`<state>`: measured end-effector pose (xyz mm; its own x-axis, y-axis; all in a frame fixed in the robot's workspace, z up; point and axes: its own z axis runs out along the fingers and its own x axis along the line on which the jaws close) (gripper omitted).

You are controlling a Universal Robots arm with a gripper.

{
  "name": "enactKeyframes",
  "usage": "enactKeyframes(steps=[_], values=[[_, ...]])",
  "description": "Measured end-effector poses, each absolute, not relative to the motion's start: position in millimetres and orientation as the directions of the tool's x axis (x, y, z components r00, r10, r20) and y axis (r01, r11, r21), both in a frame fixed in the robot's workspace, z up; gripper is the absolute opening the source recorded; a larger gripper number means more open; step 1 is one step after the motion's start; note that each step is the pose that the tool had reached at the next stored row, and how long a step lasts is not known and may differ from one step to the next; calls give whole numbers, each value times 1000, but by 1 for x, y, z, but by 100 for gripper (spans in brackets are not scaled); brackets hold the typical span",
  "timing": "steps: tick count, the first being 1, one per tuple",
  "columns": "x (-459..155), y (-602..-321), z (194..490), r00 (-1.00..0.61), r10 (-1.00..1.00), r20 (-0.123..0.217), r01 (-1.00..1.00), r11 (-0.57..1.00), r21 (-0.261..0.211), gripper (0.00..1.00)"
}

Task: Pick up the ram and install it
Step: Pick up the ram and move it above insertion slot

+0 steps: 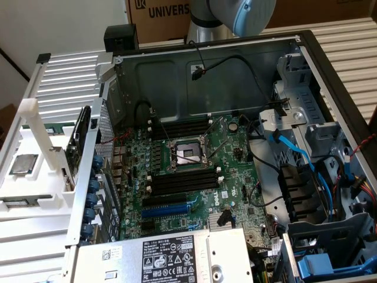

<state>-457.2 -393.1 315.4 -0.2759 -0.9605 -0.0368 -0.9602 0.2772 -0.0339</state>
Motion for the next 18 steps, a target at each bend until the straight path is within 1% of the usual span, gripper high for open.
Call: enactKeyframes(steps=[18], values=[[-457, -406, 281, -192, -981, -36, -981, 193, -29, 10]])
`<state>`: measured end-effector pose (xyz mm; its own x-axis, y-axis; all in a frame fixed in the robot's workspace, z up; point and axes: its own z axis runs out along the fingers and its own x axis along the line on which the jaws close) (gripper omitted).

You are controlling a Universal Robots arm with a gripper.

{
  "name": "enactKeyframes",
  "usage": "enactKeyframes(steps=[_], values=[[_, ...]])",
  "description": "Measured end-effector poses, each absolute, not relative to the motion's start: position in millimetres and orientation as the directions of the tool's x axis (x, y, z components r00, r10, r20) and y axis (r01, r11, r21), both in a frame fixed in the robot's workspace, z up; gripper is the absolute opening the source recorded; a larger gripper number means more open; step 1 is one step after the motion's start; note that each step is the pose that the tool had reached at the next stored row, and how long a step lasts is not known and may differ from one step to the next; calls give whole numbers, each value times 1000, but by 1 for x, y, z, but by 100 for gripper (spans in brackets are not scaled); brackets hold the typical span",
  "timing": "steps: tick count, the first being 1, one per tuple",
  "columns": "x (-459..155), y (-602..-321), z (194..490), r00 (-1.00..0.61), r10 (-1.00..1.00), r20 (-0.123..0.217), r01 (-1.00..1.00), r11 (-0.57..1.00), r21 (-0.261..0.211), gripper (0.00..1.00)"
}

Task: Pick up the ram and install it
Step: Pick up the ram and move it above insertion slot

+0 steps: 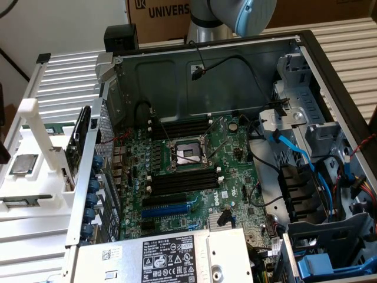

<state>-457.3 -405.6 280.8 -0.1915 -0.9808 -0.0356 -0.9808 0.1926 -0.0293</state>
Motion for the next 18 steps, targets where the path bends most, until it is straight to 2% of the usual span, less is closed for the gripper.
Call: enactKeyframes(steps=[18], values=[[-454, -407, 250, -180, -984, -13, -983, 179, 27, 10]])
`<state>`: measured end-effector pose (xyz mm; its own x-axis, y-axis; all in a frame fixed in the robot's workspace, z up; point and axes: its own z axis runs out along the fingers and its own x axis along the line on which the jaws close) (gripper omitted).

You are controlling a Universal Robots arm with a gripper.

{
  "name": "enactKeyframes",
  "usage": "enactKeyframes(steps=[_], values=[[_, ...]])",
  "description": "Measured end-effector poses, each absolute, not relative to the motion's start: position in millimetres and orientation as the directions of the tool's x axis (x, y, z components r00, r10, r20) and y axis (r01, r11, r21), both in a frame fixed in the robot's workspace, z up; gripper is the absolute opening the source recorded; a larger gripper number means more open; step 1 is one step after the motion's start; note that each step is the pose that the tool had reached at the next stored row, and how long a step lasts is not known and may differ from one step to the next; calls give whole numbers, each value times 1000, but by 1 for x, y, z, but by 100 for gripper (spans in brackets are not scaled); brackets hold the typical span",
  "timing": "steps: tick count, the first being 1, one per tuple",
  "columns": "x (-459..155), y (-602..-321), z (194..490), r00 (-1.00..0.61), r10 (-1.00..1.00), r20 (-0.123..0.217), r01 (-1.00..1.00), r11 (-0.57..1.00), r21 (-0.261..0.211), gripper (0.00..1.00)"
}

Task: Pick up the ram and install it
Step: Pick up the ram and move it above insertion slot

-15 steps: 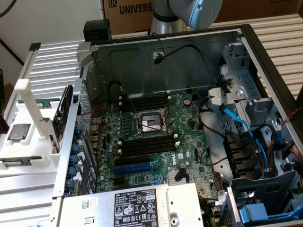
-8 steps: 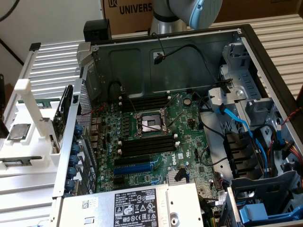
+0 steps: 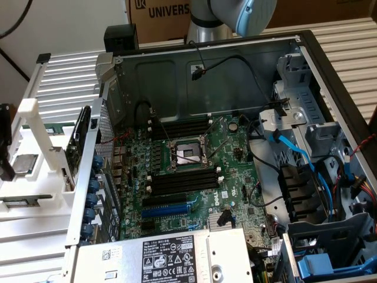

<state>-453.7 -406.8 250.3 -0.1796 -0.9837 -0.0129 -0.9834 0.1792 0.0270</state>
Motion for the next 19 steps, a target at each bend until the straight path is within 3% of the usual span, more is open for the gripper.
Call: enactKeyframes(steps=[2, 4, 19], values=[[-454, -407, 247, -179, -984, -12, -983, 179, 30, 11], [-454, -407, 240, -178, -984, -11, -984, 178, 34, 24], [-440, -411, 210, -138, -990, -8, -989, 138, 45, 24]])
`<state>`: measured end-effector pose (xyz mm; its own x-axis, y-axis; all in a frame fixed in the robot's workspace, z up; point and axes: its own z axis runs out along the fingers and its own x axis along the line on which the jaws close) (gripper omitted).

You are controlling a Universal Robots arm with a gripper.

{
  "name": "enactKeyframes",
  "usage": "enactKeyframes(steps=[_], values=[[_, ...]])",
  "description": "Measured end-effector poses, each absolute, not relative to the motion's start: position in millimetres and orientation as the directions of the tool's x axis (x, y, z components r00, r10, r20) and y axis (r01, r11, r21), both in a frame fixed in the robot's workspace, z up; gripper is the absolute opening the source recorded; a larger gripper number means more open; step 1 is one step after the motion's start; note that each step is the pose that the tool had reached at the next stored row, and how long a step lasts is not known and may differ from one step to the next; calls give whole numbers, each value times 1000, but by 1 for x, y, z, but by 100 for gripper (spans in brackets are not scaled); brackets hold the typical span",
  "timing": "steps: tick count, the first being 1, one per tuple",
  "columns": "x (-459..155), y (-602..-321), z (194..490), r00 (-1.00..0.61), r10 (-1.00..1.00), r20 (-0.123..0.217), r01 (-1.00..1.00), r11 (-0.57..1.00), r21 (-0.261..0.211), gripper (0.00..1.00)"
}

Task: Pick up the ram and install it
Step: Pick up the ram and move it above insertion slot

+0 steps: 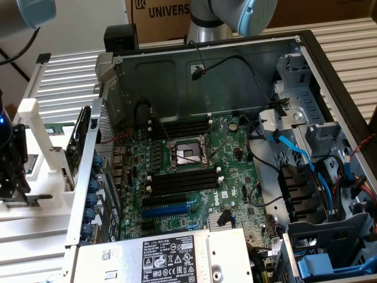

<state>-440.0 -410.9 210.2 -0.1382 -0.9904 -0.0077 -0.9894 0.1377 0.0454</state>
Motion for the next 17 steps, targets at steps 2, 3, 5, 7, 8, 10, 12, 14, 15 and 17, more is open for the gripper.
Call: enactKeyframes(steps=[2, 3, 5, 7, 8, 10, 12, 14, 15, 17], values=[[-437, -411, 207, -125, -992, -8, -991, 125, 45, 24], [-437, -411, 206, -121, -993, -8, -992, 121, 45, 24], [-436, -411, 205, -116, -993, -8, -992, 116, 45, 24], [-436, -411, 203, -109, -994, -8, -993, 109, 45, 24], [-435, -411, 203, -106, -994, -8, -993, 106, 45, 24], [-435, -411, 201, -98, -995, -8, -994, 98, 45, 24], [-435, -410, 200, -94, -996, -8, -995, 93, 45, 24], [-435, -410, 199, -90, -996, -8, -995, 89, 45, 24], [-435, -410, 199, -89, -996, -8, -995, 88, 45, 24], [-435, -410, 199, -88, -996, -8, -995, 87, 45, 24]])
